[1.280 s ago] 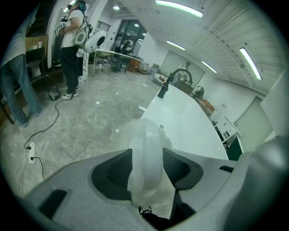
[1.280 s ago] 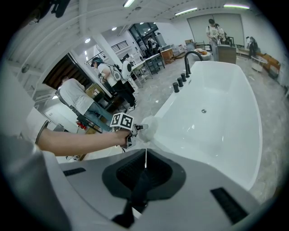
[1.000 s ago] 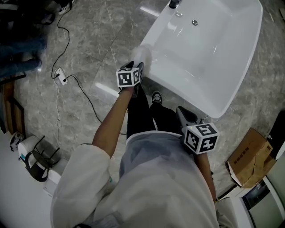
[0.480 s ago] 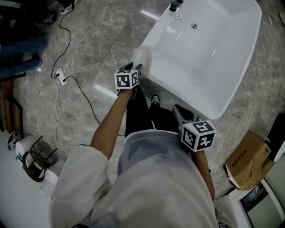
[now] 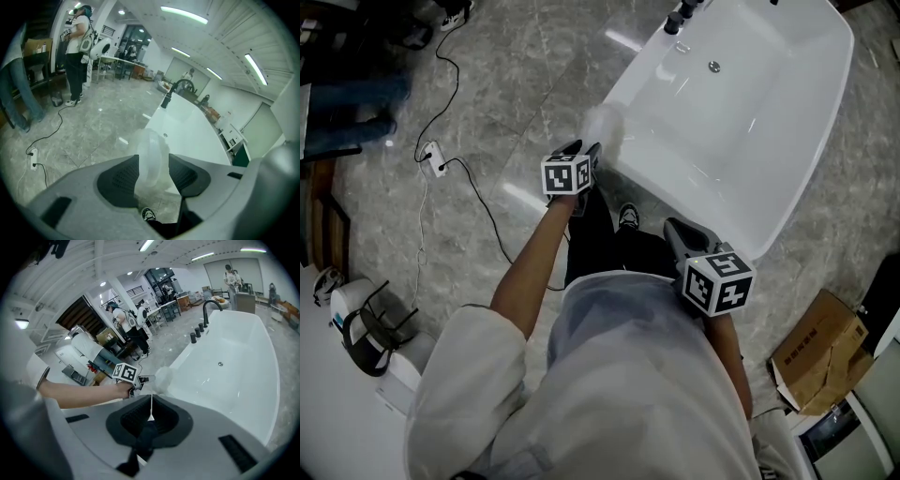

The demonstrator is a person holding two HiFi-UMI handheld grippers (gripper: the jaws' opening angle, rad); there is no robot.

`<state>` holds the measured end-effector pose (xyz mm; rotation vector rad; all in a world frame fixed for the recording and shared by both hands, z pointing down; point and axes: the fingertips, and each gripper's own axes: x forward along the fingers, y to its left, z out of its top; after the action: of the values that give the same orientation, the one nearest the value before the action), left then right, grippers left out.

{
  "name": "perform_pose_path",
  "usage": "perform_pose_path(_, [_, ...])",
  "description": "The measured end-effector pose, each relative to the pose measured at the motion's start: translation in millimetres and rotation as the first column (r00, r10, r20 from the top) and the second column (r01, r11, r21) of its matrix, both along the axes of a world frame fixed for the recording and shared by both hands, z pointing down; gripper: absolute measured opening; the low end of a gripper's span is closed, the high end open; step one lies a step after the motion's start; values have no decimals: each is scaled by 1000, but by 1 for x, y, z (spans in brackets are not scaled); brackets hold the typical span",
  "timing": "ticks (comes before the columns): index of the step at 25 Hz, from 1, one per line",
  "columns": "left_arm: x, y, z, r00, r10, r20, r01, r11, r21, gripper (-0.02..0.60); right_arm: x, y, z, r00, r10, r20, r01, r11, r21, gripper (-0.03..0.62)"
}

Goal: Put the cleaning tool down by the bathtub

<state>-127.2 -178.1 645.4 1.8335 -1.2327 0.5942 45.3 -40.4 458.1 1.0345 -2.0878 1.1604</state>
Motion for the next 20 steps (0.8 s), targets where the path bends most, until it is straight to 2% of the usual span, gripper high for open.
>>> perform_pose_path(7, [4, 10, -21, 1000, -9, -13, 10, 1000, 14, 187, 0, -6, -8, 1000, -22, 19, 21, 999, 33, 12])
perform_pose_path(13, [1, 25, -35, 1000, 3, 2, -3, 1000, 19, 184, -2, -8, -13, 999, -38, 36, 35, 998, 58, 12])
perform_pose_path(17, [-2, 37, -51, 1000, 3, 9, -3, 999, 39, 138, -3, -8, -18, 998, -42, 44, 38, 997, 74, 12])
perform_pose_path(20, [1, 45, -65, 1000, 1, 0, -1, 998, 64, 129, 0, -8, -20, 998, -44, 51, 40, 996, 83, 12])
